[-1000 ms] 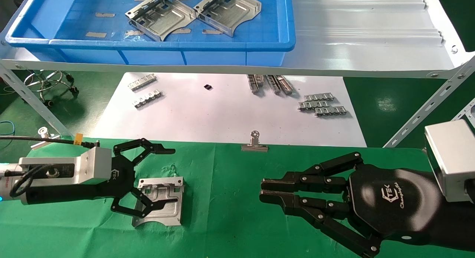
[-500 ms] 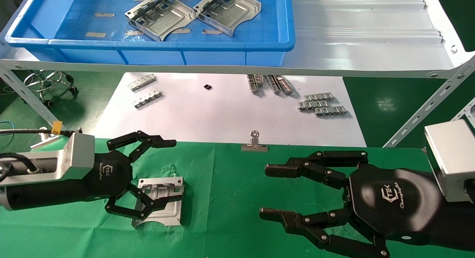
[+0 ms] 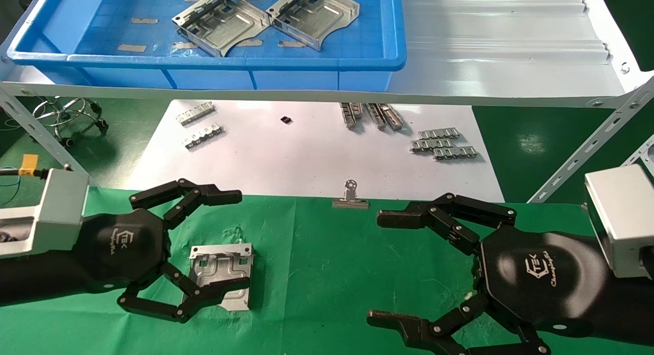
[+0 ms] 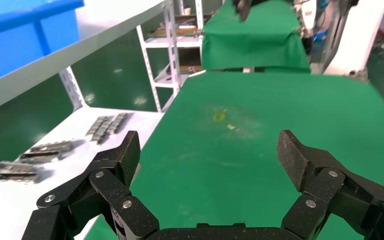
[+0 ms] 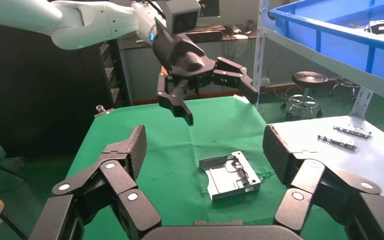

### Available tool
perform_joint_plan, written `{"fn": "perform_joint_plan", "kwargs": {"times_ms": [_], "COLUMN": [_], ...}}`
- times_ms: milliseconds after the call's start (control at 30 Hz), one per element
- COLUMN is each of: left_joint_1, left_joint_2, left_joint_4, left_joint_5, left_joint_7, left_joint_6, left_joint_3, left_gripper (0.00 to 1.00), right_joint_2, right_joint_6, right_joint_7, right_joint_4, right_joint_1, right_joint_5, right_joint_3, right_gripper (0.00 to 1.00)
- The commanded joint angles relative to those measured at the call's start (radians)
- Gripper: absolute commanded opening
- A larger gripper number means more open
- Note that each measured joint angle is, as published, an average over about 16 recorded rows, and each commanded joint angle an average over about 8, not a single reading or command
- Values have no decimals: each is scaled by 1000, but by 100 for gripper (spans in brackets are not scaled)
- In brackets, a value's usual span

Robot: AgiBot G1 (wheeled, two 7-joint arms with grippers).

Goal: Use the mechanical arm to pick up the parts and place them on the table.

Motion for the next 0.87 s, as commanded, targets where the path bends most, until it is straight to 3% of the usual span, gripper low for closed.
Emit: {"fn": "perform_joint_plan", "kwargs": {"times_ms": [33, 500, 867], "left_joint_1": [19, 140, 153], "left_joint_2": [-11, -82, -90], "left_joint_4": [-39, -285, -309], "left_joint_5": [-12, -90, -101], "left_joint_7": [-37, -268, -283], "left_joint_6": [-4, -28, -32], "left_joint_3": [-19, -140, -153], "left_gripper": [100, 100, 100], "right_joint_2": [0, 0, 0], "right_joint_6": [0, 0, 1], "right_joint_7": [0, 0, 0], "right_joint_4": [0, 0, 0], "right_joint_1": [0, 0, 0], "right_joint_5": [0, 0, 1], "right_joint_3": [0, -1, -1], "right_gripper": [100, 100, 100]}}
